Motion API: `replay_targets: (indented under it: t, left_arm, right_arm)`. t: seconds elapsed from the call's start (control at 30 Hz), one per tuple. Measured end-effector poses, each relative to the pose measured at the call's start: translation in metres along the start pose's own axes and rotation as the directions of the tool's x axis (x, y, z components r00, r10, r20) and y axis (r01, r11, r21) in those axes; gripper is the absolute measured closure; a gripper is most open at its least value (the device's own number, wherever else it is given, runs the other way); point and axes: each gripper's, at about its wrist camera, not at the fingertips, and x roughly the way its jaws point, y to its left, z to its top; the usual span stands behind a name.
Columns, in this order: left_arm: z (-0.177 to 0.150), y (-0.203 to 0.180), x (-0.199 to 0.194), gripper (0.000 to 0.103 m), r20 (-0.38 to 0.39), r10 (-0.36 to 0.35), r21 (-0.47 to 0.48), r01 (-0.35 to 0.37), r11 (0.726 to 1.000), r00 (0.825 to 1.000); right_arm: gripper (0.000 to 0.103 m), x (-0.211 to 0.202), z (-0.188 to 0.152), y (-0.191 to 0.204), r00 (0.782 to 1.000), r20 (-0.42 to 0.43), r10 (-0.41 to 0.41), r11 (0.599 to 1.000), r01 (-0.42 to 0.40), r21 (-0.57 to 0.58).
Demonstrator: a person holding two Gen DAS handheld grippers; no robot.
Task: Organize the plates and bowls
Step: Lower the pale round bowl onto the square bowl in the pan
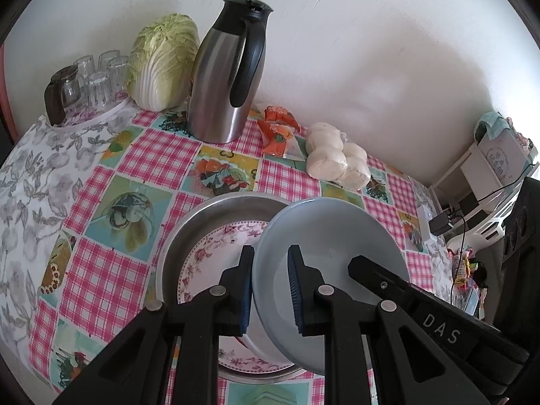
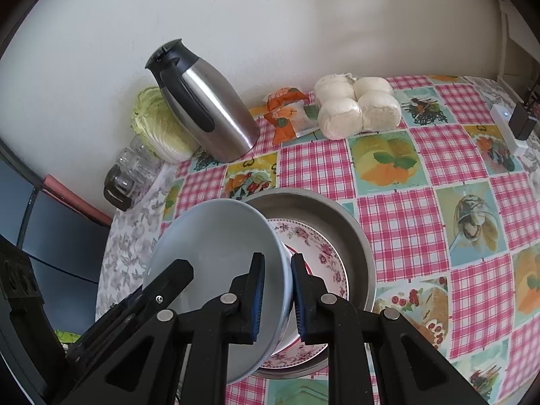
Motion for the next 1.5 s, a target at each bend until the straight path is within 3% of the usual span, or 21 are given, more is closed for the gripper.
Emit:
replay_targets:
  t: [0.43,0.77,1.1,1.33,1.5]
  left_arm:
    - [-0.001,0.006,0.013,0.083,-0.041,0.024,-0.014,-0.024,1.000,0.999]
    - [0.000,0.008,0.014,0.083,-0.029,0.044,-0.014,-0.044,0.999,0.999]
    - [0.000,0.011,0.013,0.083,-0.029,0.047,-0.027,-0.048,0.998,0.998]
    - [0.001,0.014,0.012,0.083,-0.025,0.057,-0.039,-0.058,0.998,0.998]
    - [0.001,0.013,0.011,0.082,-0.022,0.058,-0.034,-0.059,0.998,0.998]
  right_arm:
    - [0.084,0.014,-0.002,0.002,0.999,-0.044,-0.032,0.999,0.031,-0.023]
    - [0.083,0.014,-0.002,0.003,0.997,-0.043,-0.067,0.997,0.064,-0.046]
    - [0.083,-0.001,0.004,-0.007,1.000,0.008,-0.021,0.999,0.021,-0.029]
    - [0.087,0.009,0.004,-0.021,0.998,-0.016,0.062,0.998,-0.061,0.002]
    - [0.087,0.015,0.002,-0.022,0.998,-0.029,0.063,0.998,-0.063,0.002]
